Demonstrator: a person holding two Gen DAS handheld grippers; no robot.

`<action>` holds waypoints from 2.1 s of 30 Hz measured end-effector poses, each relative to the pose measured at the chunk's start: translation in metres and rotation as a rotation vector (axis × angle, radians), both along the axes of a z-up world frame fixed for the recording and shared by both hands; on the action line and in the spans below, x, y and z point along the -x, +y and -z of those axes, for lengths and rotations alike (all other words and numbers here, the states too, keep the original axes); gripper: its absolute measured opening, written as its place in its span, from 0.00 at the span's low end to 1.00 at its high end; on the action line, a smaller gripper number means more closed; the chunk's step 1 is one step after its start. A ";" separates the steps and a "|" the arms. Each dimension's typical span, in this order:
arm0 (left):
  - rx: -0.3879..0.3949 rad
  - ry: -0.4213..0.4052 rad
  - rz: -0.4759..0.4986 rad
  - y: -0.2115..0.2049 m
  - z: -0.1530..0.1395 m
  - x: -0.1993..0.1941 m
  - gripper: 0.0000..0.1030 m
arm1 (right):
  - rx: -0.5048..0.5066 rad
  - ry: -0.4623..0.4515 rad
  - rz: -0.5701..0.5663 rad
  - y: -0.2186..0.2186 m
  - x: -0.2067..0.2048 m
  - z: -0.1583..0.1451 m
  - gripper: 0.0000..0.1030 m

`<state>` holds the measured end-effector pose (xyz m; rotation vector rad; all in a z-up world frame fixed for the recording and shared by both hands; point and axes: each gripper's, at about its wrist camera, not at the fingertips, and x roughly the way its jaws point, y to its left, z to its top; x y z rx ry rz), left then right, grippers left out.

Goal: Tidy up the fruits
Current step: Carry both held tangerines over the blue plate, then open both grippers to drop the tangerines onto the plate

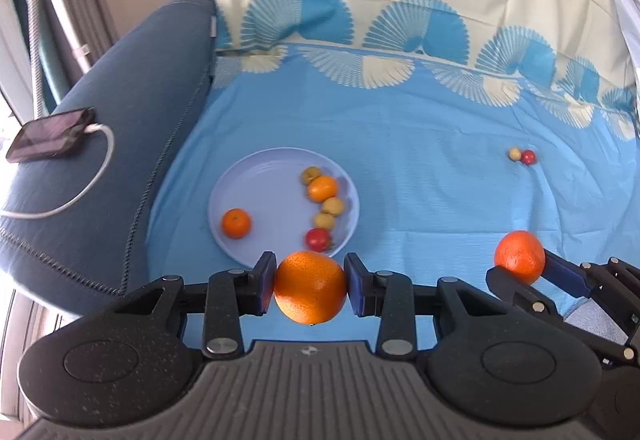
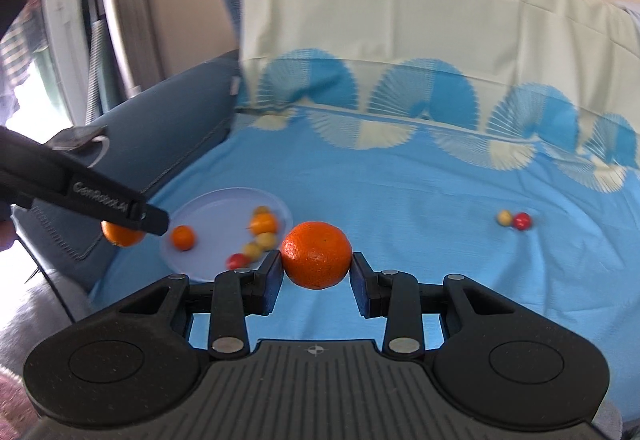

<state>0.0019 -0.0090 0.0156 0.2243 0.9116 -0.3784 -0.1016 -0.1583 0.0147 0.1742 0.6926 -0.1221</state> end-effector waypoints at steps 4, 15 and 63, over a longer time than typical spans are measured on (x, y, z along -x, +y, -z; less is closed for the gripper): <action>0.018 -0.002 -0.031 0.020 -0.002 0.005 0.40 | 0.019 0.001 -0.051 0.023 0.001 -0.007 0.37; 0.041 0.002 -0.059 0.046 -0.002 0.008 0.40 | 0.064 0.008 -0.130 0.058 0.002 -0.015 0.37; -0.087 0.172 -0.088 0.001 0.122 -0.191 0.40 | -0.002 0.252 -0.223 0.056 -0.194 0.114 0.37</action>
